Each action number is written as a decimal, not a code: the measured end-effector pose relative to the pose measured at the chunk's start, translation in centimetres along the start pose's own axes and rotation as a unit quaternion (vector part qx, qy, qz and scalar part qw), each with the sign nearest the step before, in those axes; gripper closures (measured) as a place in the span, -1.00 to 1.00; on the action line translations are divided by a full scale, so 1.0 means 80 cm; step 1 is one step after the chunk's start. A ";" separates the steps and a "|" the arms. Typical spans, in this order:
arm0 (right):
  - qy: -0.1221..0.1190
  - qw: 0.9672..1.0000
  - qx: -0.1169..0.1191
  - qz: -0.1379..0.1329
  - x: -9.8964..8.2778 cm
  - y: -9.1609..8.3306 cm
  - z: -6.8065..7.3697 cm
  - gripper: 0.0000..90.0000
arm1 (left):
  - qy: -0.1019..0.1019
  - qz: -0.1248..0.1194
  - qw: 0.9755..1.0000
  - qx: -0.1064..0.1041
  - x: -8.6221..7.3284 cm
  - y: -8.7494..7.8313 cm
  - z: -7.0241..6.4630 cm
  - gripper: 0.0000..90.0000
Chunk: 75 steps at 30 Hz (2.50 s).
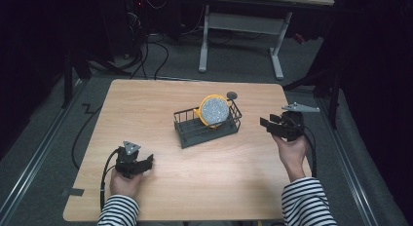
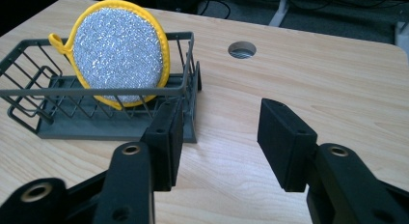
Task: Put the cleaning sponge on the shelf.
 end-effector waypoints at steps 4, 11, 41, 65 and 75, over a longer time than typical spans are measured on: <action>-0.005 1.000 0.004 -0.011 0.002 -0.013 0.005 0.17 | 0.000 0.000 1.000 0.000 0.000 0.000 0.000 -0.37; -0.006 1.000 0.010 -0.022 -0.002 -0.024 0.015 0.17 | -0.001 0.000 1.000 -0.001 0.000 0.000 0.000 -0.37; 0.040 0.999 0.014 -0.029 -0.095 -0.050 0.030 0.12 | -0.001 0.000 1.000 0.000 0.000 0.000 0.000 -0.37; 0.053 0.999 0.003 -0.001 -0.147 -0.009 0.042 -0.13 | 0.000 0.000 1.000 0.001 0.000 0.000 0.000 -0.37; 0.058 0.998 -0.007 0.017 -0.166 0.007 0.036 -0.14 | 0.000 0.000 1.000 0.001 0.000 0.000 0.000 -0.37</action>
Point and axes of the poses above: each handheld gripper's, and its own axes: y roughly forward along the jaws, x roughly out of its top, z roughly to its left, the point moved 4 cm from there along y, roughly forward along the jaws, and after that the axes turned 11 degrees about -y, right-handed, at the moved point
